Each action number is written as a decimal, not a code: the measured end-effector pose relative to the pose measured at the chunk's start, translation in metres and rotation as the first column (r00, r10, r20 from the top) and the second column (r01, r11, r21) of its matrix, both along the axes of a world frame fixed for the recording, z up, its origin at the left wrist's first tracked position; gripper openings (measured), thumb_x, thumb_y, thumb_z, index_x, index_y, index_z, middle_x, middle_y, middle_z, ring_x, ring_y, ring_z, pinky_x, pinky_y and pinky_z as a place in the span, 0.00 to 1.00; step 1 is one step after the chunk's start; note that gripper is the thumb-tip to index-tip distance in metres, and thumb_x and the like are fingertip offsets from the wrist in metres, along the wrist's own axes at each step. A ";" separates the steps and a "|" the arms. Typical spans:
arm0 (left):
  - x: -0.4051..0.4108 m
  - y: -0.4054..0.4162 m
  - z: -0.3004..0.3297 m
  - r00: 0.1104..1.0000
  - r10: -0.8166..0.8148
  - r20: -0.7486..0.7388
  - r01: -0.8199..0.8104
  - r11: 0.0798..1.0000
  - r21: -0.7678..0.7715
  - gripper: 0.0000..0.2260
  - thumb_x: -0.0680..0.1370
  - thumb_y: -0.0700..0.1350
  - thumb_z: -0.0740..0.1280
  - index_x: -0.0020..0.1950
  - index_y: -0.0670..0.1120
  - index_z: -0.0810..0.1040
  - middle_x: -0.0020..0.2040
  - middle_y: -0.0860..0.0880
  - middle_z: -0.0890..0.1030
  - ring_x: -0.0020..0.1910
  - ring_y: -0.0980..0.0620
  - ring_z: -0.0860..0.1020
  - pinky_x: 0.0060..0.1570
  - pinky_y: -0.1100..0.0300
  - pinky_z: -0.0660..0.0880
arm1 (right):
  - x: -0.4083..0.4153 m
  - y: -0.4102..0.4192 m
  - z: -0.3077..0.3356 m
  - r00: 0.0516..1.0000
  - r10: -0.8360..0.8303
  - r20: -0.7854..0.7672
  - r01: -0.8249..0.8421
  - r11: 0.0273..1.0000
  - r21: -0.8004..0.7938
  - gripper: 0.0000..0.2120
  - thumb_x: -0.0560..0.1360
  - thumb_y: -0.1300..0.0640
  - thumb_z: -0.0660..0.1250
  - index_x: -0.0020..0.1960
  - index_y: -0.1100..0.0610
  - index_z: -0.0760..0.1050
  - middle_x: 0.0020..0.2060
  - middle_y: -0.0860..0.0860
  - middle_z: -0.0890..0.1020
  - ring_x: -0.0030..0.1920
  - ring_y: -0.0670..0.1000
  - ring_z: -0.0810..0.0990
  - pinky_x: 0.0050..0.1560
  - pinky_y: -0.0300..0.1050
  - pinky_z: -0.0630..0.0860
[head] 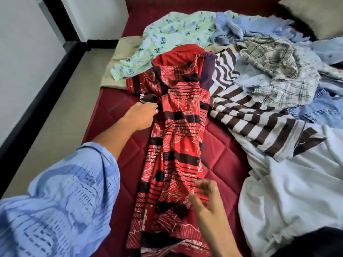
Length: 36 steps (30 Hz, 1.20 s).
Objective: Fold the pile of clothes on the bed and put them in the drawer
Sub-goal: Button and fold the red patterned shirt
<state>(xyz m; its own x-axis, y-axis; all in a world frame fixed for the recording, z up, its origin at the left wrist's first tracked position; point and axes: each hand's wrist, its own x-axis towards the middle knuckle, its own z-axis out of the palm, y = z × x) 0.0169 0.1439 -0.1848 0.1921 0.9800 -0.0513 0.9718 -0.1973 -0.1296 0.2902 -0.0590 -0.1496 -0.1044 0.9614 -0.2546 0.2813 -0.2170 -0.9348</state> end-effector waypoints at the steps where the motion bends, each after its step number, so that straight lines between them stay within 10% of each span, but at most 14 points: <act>1: -0.004 0.001 0.003 0.997 0.060 0.054 -0.062 0.997 0.034 0.18 0.77 0.40 0.59 0.65 0.45 0.76 0.69 0.49 0.72 0.65 0.45 0.73 0.60 0.49 0.70 | -0.005 0.017 -0.002 0.994 0.057 0.094 -0.066 0.993 0.095 0.07 0.74 0.57 0.66 0.49 0.47 0.70 0.49 0.44 0.75 0.51 0.44 0.75 0.54 0.43 0.69; 7: -0.032 0.005 0.006 0.874 0.407 0.265 -0.440 0.895 0.076 0.16 0.77 0.39 0.58 0.62 0.44 0.78 0.63 0.44 0.75 0.62 0.41 0.74 0.60 0.45 0.69 | -0.071 0.126 -0.042 0.784 0.084 0.615 -0.358 0.871 0.337 0.23 0.77 0.50 0.63 0.69 0.60 0.67 0.73 0.59 0.63 0.73 0.60 0.60 0.72 0.53 0.55; 12: -0.056 0.028 -0.001 0.396 0.669 0.629 -0.779 0.607 -0.156 0.15 0.76 0.39 0.60 0.60 0.43 0.78 0.62 0.42 0.78 0.63 0.42 0.74 0.60 0.54 0.71 | -0.092 0.161 -0.100 0.584 0.045 0.810 -0.434 0.861 0.265 0.32 0.79 0.39 0.51 0.77 0.56 0.58 0.78 0.56 0.54 0.78 0.55 0.51 0.75 0.57 0.45; 27: -0.073 0.099 -0.027 -0.121 0.548 0.828 -0.801 0.438 -0.407 0.28 0.74 0.57 0.70 0.66 0.40 0.71 0.64 0.43 0.76 0.61 0.46 0.76 0.59 0.56 0.74 | -0.094 0.156 -0.119 0.560 -0.126 0.819 -0.394 0.829 0.397 0.31 0.78 0.41 0.52 0.75 0.57 0.62 0.76 0.56 0.60 0.77 0.54 0.57 0.74 0.58 0.47; 36: -0.076 0.110 0.007 -0.324 0.276 0.905 -0.759 0.495 -0.423 0.04 0.74 0.44 0.64 0.48 0.49 0.75 0.45 0.49 0.79 0.44 0.49 0.78 0.41 0.56 0.79 | -0.095 0.155 -0.122 0.538 -0.135 0.832 -0.397 0.830 0.391 0.30 0.79 0.40 0.51 0.76 0.56 0.61 0.77 0.56 0.59 0.77 0.54 0.56 0.75 0.57 0.46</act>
<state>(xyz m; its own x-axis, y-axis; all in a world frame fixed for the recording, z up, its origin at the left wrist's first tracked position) -0.0592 0.2539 -0.1781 -0.7776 0.5800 -0.2429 -0.0921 0.2770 0.9564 0.1954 0.0964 -0.2712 -0.2484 0.9500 0.1891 0.9327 0.2873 -0.2179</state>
